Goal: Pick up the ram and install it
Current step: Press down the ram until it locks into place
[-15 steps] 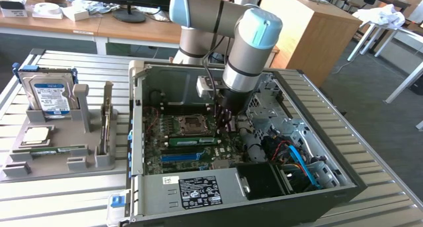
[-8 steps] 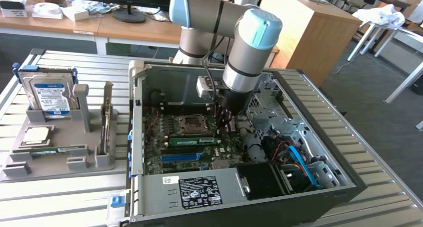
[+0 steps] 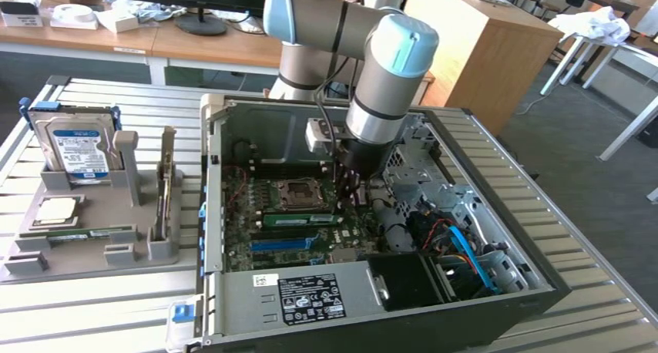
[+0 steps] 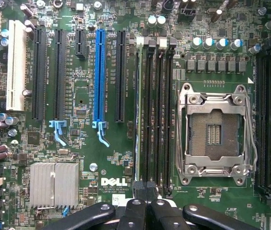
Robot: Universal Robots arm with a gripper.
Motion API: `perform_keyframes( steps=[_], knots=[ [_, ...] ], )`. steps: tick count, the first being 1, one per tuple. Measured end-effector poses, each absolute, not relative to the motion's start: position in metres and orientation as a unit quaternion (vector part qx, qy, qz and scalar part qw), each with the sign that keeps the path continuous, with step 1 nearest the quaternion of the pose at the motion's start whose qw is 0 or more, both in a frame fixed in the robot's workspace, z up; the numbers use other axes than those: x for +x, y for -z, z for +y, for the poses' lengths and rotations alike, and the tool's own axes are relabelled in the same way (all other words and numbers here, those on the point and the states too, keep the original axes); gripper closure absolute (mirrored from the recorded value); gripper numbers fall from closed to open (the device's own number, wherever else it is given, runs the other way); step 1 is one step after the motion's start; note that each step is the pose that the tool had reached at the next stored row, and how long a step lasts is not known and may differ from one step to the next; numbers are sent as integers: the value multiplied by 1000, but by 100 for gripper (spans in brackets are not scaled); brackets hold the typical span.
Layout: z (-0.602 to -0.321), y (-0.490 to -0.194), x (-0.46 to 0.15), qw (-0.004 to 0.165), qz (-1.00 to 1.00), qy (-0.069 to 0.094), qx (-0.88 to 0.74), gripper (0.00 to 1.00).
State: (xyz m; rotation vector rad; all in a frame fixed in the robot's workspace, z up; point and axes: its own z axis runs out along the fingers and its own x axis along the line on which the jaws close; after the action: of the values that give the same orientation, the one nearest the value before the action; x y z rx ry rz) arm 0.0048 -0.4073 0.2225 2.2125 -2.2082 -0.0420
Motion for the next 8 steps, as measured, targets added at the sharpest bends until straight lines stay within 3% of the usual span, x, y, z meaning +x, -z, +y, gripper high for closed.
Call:
perform_keyframes(
  steps=[8],
  knots=[
    [-407,-224,5,7,-706,14,708,90]
  ],
)
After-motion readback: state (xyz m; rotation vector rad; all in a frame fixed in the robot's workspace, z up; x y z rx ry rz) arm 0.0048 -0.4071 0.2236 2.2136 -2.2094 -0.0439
